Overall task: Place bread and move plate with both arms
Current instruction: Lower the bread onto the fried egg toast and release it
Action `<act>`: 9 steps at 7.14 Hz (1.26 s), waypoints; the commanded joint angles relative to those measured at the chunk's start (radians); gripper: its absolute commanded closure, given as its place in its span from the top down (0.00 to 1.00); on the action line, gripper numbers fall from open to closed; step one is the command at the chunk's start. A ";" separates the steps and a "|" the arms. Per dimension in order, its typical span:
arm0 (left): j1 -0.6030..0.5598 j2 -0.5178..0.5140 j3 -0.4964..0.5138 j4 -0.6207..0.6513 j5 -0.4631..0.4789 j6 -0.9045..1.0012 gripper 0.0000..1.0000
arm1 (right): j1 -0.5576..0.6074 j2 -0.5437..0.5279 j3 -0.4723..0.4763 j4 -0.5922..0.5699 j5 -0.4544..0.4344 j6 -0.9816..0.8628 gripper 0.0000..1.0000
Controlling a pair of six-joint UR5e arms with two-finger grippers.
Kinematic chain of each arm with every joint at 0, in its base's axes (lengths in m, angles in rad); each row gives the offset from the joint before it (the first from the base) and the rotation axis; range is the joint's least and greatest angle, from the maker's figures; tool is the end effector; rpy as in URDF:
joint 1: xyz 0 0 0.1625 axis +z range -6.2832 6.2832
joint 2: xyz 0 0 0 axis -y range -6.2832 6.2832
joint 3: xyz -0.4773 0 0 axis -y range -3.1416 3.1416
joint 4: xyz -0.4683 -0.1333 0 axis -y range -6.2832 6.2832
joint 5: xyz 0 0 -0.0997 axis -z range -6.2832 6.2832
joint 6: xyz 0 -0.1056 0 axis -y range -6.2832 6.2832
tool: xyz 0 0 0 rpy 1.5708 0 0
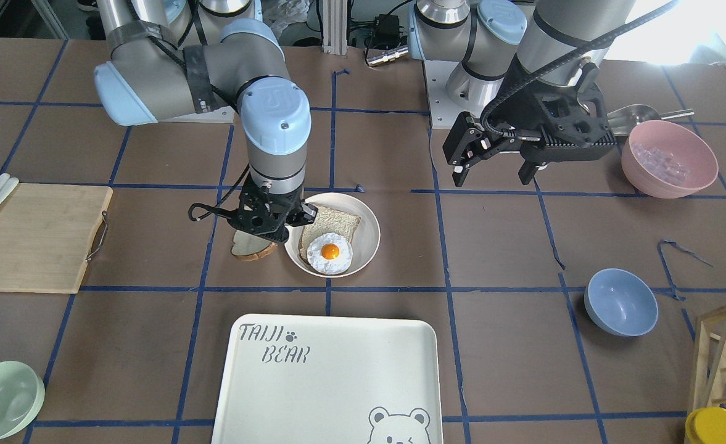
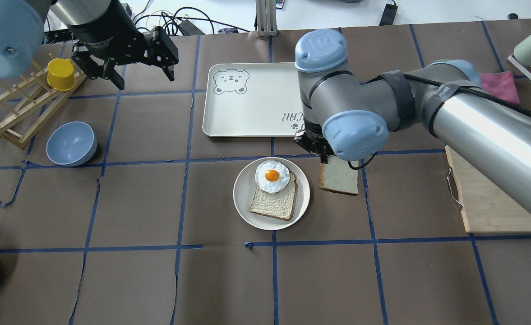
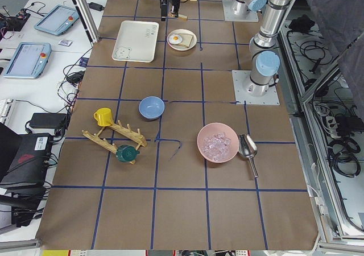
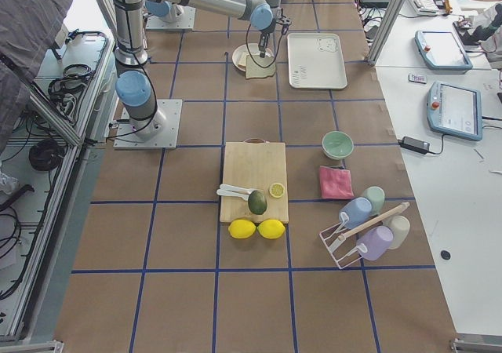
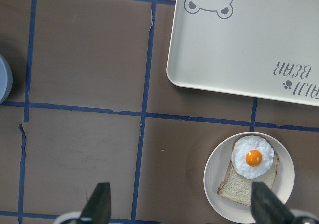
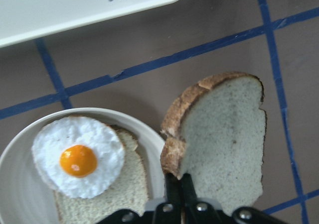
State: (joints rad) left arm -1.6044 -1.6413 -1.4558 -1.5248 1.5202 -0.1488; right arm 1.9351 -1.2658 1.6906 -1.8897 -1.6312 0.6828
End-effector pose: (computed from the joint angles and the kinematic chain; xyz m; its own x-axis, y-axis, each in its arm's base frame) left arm -0.1591 -0.6053 0.5634 -0.9919 -0.1099 0.0632 -0.1149 0.9900 -0.0819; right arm 0.3530 -0.5696 0.3094 -0.9454 0.3057 0.1133 0.3122 0.9490 0.0441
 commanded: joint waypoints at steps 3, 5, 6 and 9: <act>0.001 0.000 0.000 0.000 -0.002 0.000 1.00 | 0.100 0.063 -0.052 -0.022 0.077 0.204 0.00; 0.001 0.000 0.000 0.000 -0.002 -0.002 1.00 | 0.101 0.083 -0.052 -0.032 0.077 0.213 0.00; 0.004 0.000 0.000 0.000 -0.002 -0.002 1.00 | 0.101 0.088 -0.051 -0.035 0.077 0.208 0.00; 0.004 0.000 0.002 0.000 -0.005 0.000 1.00 | 0.101 0.094 -0.043 -0.035 0.079 0.230 0.00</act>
State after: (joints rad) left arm -1.6001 -1.6414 -1.4549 -1.5248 1.5154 -0.1494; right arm 2.0355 -1.1737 1.6452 -1.9250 -1.5539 0.8987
